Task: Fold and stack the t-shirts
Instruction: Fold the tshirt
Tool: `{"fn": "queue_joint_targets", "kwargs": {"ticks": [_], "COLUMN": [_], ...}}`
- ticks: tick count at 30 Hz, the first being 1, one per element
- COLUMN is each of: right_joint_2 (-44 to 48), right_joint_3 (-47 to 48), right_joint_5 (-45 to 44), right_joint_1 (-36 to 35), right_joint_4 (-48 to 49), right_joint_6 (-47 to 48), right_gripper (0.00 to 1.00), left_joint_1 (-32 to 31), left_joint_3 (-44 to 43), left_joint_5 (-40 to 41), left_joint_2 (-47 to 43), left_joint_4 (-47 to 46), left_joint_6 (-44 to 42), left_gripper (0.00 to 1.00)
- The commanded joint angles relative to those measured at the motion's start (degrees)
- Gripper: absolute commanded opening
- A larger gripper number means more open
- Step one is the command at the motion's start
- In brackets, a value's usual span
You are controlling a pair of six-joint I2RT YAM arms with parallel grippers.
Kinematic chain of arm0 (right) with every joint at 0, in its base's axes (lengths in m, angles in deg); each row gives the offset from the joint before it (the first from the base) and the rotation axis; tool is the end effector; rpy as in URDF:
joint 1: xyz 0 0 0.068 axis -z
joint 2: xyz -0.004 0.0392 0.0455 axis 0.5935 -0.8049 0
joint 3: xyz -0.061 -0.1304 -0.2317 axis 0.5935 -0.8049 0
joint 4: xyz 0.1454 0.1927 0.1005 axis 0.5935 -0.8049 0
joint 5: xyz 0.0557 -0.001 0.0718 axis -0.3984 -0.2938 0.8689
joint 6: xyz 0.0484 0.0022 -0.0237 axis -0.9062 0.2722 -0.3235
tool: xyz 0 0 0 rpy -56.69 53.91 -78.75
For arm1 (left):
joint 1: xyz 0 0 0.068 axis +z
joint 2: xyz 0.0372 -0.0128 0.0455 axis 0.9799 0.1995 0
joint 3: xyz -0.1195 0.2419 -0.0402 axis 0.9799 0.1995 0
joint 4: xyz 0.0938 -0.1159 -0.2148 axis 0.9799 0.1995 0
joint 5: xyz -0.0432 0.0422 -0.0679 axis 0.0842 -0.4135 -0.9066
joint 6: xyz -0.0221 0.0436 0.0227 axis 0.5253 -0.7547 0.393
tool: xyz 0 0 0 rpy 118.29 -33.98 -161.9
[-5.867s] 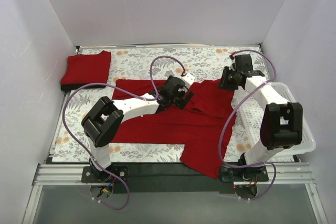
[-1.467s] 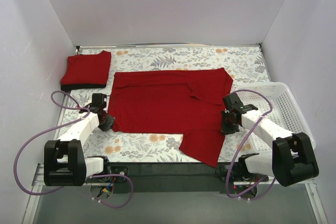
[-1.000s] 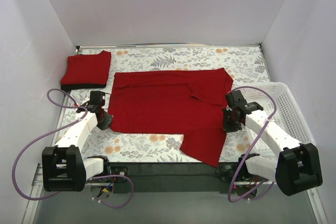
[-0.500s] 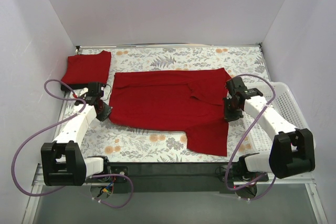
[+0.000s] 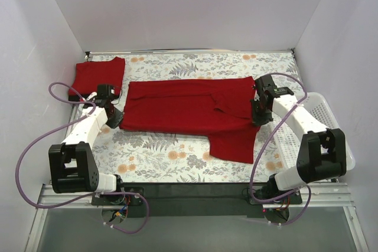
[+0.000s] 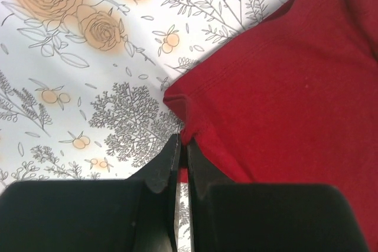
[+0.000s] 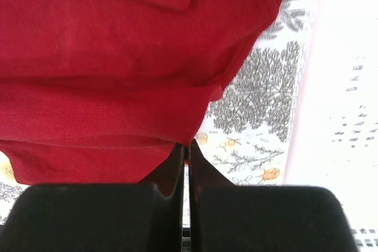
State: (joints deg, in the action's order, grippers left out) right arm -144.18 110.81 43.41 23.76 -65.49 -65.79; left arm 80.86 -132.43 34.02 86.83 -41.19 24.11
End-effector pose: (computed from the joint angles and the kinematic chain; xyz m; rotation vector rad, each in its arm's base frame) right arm 0.2685 0.0567 0.2298 -0.0113 2.7657 -0.0321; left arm 0.2512 0.0181 0.2150 -1.9360 1.8989 -0.1247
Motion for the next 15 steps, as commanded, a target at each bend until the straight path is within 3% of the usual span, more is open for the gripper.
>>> {"fn": "queue_joint_targets", "kwargs": {"ticks": [1,15], "right_joint_2": [-2.18,-10.97], "right_joint_3": [4.47,11.24], "right_joint_5": [-0.28,-0.72], "right_joint_1": [0.69,2.8], "right_joint_4": [-0.69,-0.43], "right_joint_6": [1.53,2.94], "right_gripper": [0.01,0.01], "left_joint_1": [0.44,0.44], "left_joint_3": [-2.44,-6.65], "left_joint_5": [-0.01,0.78], "left_joint_2": [1.3,10.44], "left_joint_4": [-2.16,-5.59], "left_joint_6": [-0.17,-0.35], "left_gripper": [0.01,0.02]}}
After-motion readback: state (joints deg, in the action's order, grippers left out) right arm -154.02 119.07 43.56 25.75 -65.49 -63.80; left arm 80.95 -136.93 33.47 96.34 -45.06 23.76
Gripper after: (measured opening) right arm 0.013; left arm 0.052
